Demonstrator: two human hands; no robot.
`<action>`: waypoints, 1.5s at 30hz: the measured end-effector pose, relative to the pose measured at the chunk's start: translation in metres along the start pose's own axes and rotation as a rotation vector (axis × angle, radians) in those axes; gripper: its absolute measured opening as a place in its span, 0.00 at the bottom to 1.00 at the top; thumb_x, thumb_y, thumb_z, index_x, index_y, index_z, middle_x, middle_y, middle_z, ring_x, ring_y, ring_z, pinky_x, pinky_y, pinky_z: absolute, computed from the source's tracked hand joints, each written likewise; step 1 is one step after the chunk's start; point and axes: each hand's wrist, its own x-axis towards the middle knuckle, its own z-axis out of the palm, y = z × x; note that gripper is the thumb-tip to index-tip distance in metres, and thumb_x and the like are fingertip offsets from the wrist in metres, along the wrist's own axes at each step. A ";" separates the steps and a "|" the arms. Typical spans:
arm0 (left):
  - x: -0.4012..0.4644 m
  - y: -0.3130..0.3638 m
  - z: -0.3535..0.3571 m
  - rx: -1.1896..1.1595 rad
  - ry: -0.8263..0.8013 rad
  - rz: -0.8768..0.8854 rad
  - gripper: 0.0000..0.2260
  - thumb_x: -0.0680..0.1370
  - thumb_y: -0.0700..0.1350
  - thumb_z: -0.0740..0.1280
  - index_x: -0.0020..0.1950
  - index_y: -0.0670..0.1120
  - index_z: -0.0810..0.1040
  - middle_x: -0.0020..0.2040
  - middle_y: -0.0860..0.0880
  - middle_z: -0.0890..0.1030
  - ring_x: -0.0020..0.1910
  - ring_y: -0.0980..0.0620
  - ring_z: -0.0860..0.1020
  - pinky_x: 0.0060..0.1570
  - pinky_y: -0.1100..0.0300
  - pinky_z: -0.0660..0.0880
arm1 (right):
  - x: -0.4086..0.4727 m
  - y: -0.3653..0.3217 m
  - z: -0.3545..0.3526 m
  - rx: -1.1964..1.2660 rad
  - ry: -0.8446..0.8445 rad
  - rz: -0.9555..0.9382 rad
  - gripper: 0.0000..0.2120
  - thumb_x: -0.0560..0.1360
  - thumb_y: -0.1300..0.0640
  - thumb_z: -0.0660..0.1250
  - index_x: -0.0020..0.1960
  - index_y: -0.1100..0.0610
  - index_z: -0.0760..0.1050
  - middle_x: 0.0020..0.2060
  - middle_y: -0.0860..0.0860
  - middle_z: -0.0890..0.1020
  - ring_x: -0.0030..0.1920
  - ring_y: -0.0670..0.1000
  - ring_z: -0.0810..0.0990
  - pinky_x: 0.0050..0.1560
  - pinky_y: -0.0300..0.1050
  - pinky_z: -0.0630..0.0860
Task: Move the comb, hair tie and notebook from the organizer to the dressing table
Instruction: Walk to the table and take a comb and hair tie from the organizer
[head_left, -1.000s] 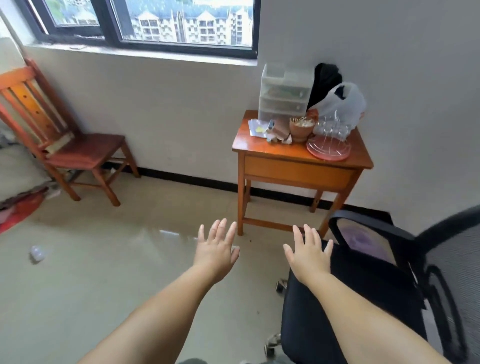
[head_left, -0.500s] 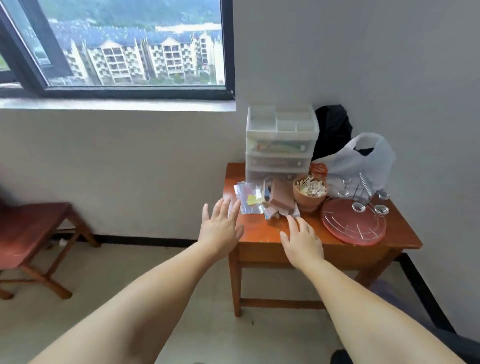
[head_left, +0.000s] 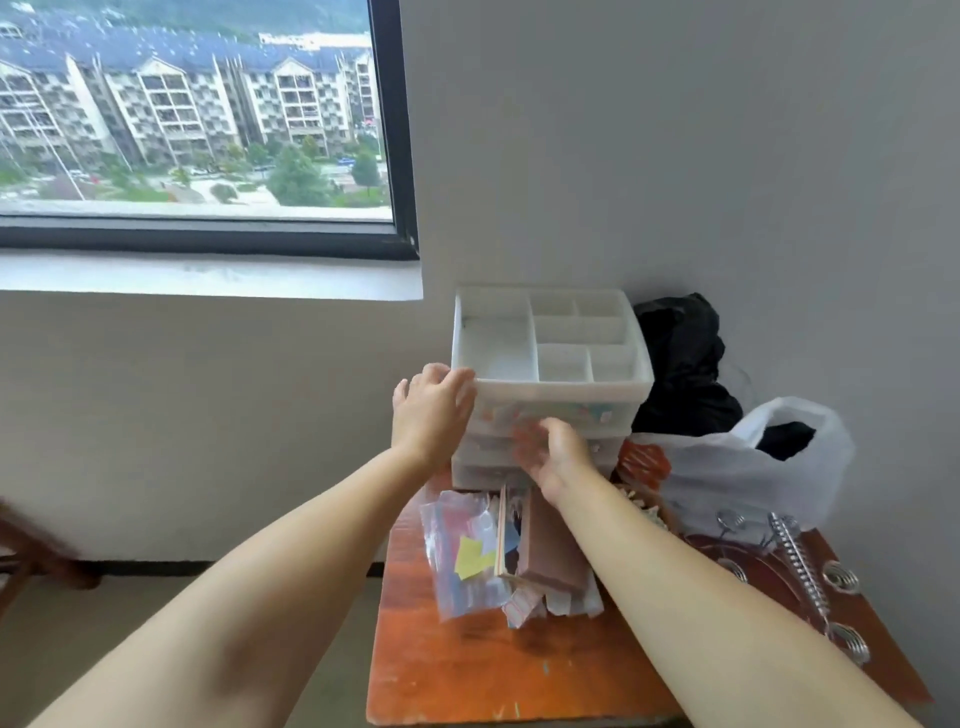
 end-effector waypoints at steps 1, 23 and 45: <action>0.005 -0.002 0.001 -0.042 0.011 0.010 0.09 0.78 0.47 0.60 0.55 0.49 0.77 0.55 0.43 0.75 0.52 0.39 0.74 0.62 0.49 0.64 | 0.002 -0.003 0.005 0.046 0.005 0.027 0.09 0.76 0.64 0.55 0.45 0.60 0.74 0.38 0.55 0.78 0.38 0.51 0.78 0.35 0.43 0.73; -0.019 0.000 -0.004 0.113 -0.023 0.350 0.14 0.75 0.45 0.60 0.60 0.46 0.68 0.59 0.43 0.72 0.59 0.42 0.69 0.63 0.49 0.63 | -0.084 0.061 -0.040 0.093 0.063 -0.003 0.12 0.76 0.66 0.55 0.57 0.62 0.72 0.48 0.60 0.79 0.40 0.54 0.80 0.36 0.46 0.75; -0.021 0.011 0.022 0.511 -0.202 0.410 0.06 0.72 0.38 0.64 0.47 0.43 0.76 0.41 0.47 0.81 0.50 0.44 0.77 0.71 0.35 0.39 | 0.001 -0.016 -0.049 -1.960 0.036 -0.733 0.18 0.72 0.49 0.65 0.58 0.57 0.70 0.55 0.56 0.78 0.55 0.57 0.76 0.48 0.49 0.71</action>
